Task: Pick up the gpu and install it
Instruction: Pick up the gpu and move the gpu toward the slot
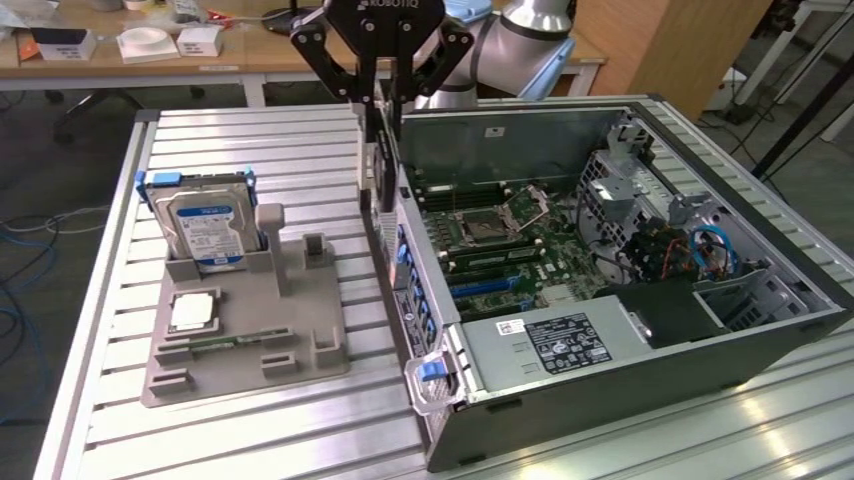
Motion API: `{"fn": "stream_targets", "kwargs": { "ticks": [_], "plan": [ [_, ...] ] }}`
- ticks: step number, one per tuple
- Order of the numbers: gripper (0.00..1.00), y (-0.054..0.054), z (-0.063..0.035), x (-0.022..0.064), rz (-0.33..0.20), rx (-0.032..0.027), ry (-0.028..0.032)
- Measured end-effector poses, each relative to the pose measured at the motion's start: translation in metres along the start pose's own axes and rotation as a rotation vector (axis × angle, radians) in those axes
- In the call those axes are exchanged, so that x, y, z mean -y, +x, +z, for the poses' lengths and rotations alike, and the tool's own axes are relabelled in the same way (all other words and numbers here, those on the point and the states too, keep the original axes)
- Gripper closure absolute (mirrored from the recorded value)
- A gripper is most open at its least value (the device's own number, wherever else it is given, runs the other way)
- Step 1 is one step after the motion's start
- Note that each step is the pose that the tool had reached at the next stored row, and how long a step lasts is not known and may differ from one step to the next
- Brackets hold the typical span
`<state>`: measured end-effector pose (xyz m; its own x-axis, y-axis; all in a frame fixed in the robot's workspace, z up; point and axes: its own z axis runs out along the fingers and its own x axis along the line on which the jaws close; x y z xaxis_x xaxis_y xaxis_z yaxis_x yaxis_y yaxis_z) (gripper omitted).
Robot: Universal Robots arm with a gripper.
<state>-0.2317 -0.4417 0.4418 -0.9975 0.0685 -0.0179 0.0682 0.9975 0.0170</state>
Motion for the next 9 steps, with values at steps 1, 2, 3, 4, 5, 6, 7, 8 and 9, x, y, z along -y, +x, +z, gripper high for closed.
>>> {"fn": "stream_targets", "kwargs": {
  "ticks": [1,2,3,4,5,6,7,8,9],
  "plan": [
    [0.74,-0.0004,0.0,0.0,0.0,0.0,0.0],
    [0.74,-0.0009,0.0,-0.0001,0.0,0.0,0.0],
    [0.74,-0.0013,0.0,-0.0001,0.0,0.0,0.0],
    [0.74,-0.0017,0.0,-0.0001,0.0,0.0,0.0],
    [0.74,-0.002,0.0001,-0.0001,0.0,0.0,0.0],
    [0.74,-0.0024,0.0001,-0.0002,0.0,0.0,0.0],
    [0.74,-0.0027,0.0001,-0.0002,0.0,0.0,0.0001],
    [0.74,-0.003,0.0001,-0.0002,0.0,0.0,0.0],
    [0.74,-0.0034,0.0001,-0.0002,0.0,0.0,0.0]
  ]
}}
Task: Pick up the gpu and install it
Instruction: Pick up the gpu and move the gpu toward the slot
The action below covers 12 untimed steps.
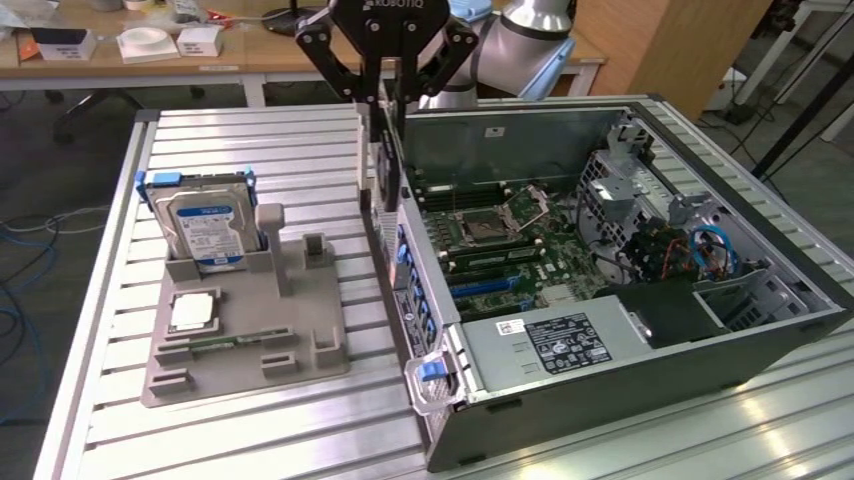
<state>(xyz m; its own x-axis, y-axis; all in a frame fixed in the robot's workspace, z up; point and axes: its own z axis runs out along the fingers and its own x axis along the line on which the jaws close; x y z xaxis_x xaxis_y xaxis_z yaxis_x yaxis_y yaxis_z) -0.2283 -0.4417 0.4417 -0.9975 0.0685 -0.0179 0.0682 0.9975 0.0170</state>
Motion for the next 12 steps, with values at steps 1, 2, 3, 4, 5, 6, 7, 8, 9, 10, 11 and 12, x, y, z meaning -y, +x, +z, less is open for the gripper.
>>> {"fn": "stream_targets", "kwargs": {
  "ticks": [1,2,3,4,5,6,7,8,9,10,11,12],
  "plan": [
    [0.74,-0.0003,0.0,0.0,0.0,0.0,0.0001],
    [0.74,-0.0005,0.0,0.0,0.0,0.0,0.0],
    [0.74,-0.0008,0.0001,0.0,0.0,0.0,0.0],
    [0.74,-0.0012,0.0,-0.0001,0.0,0.0,0.0001],
    [0.74,-0.0015,0.0001,-0.0001,0.0,0.0,0.0],
    [0.74,-0.0018,0.0001,-0.0001,0.0,0.0,0.0],
    [0.74,-0.0021,0.0001,-0.0001,0.0,0.0,0.0001],
    [0.74,-0.0023,0.0001,-0.0002,0.0,0.0,0.0],
    [0.74,-0.0027,0.0001,-0.0002,0.0,0.0,0.0],
    [0.74,-0.0029,0.0001,-0.0002,0.0,0.0,0.0],
    [0.74,-0.0032,0.0001,-0.0002,0.0,-0.0001,0.0],
    [0.74,-0.0035,0.0002,-0.0002,0.0,0.0,0.0]
  ]
}}
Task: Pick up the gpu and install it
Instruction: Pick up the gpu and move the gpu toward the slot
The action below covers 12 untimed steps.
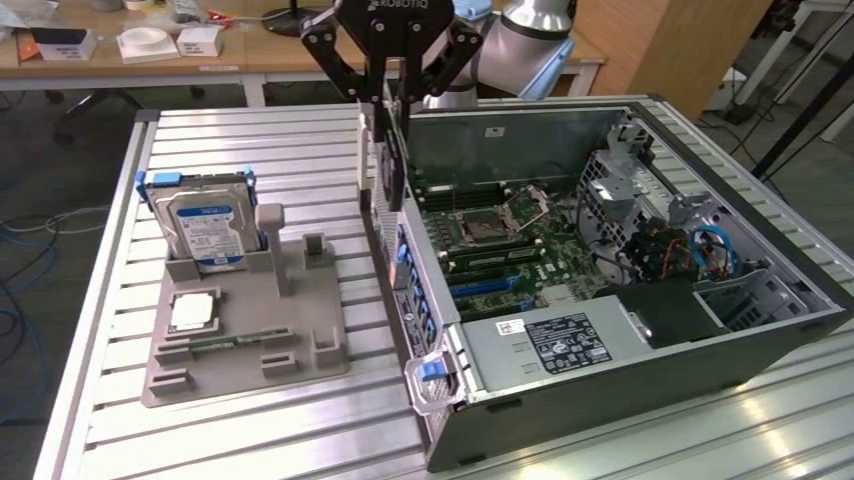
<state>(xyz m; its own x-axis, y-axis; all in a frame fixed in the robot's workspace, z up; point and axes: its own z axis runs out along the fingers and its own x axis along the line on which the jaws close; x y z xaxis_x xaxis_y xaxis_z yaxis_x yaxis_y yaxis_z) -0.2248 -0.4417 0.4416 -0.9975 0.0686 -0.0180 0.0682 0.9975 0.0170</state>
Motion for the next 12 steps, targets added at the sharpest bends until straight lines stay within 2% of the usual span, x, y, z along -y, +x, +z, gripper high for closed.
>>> {"fn": "stream_targets", "kwargs": {
  "ticks": [12],
  "plan": [
    [0.74,-0.0027,0.0001,-0.0002,0.0,0.0,0.0]
  ]
}}
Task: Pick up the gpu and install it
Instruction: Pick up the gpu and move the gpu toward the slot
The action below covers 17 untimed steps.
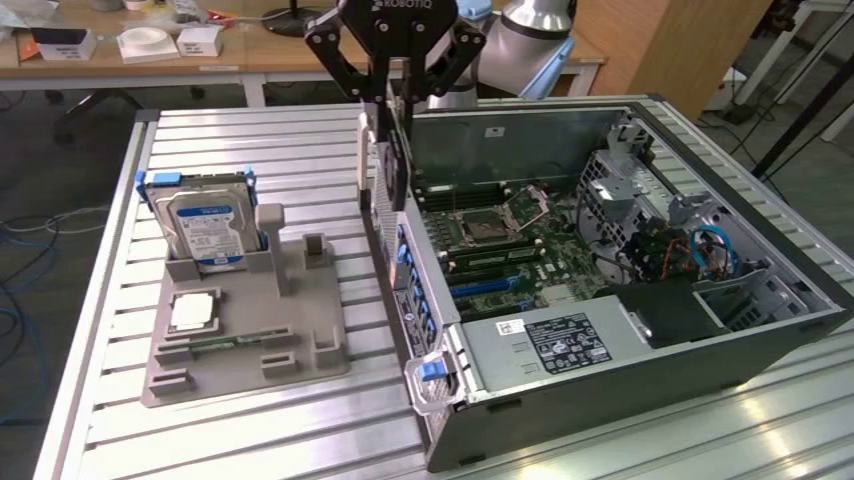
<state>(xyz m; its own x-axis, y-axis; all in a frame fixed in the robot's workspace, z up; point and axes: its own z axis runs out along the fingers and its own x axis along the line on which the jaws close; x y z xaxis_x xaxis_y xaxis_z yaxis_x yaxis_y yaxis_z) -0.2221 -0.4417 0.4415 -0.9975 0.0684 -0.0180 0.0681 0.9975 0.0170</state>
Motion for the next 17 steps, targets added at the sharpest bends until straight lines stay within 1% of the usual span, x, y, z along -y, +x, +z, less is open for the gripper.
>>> {"fn": "stream_targets", "kwargs": {
  "ticks": [4,6,17],
  "plan": [
    [0.74,-0.002,0.0,-0.0002,0.0,-0.0001,0.0],
    [0.74,-0.005,0.0001,-0.0004,0.0,0.0,0.0],
    [0.74,-0.032,0.0007,-0.0022,0.0,0.0,0.0]
  ]
}}
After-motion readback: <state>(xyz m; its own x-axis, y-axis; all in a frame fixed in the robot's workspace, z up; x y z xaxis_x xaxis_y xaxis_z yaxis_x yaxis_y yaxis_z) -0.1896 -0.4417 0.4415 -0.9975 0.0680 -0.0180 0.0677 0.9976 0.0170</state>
